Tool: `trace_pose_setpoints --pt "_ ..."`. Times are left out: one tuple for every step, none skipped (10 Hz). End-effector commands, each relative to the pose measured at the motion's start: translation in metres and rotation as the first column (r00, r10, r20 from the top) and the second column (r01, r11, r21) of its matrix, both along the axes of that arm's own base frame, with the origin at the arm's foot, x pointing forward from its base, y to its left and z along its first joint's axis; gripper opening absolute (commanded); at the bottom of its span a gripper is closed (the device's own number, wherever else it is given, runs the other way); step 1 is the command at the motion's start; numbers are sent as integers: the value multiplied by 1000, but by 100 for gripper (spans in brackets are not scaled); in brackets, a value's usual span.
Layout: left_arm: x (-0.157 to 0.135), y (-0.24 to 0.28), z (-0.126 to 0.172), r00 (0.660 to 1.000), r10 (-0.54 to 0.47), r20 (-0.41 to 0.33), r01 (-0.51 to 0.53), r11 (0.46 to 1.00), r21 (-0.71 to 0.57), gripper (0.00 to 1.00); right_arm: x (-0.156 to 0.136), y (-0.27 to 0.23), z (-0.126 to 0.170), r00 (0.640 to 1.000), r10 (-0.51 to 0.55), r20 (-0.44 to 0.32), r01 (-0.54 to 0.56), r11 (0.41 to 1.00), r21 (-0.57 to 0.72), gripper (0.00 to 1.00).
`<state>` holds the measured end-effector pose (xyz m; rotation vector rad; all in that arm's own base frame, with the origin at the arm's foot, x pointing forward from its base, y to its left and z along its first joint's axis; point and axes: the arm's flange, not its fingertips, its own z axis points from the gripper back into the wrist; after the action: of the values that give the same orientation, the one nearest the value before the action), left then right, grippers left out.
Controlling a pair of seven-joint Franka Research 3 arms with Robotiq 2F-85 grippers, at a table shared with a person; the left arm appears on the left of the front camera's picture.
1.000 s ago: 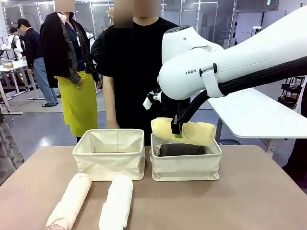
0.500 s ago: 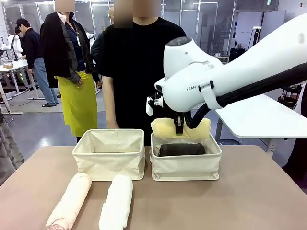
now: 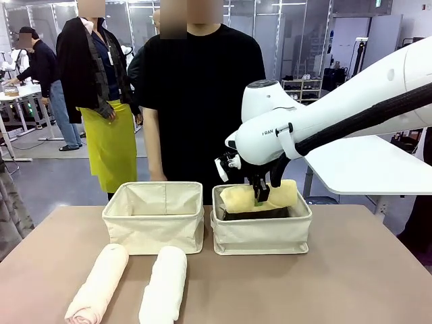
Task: Divide the towels into two baskets.
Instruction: Pick up one hotel-folded towel from the bottom of the table and place it in the Fabric basket indicated by the person.
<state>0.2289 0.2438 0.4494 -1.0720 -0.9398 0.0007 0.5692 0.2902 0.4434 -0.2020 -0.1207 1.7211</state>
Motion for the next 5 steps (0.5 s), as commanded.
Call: trace_pose_setpoints --pt "-3 1 2 1000 -4 12 4 1000 -4 100 9 3 1 998 -5 -57 5 1000 -3 42" --pt "-3 1 2 1000 -4 12 4 1000 -4 100 11 3 -3 997 -25 -72 26 1000 5 64" --pt "-3 1 2 1000 -4 12 4 1000 -4 100 10 3 -4 997 -30 -77 30 1000 4 88" --pt "-3 1 2 1000 -4 12 4 1000 -4 100 9 3 -5 996 -30 -79 30 1000 2 100" --pt "-3 1 2 1000 -4 12 4 1000 -4 100 8 3 -6 996 -33 -85 33 999 2 100"
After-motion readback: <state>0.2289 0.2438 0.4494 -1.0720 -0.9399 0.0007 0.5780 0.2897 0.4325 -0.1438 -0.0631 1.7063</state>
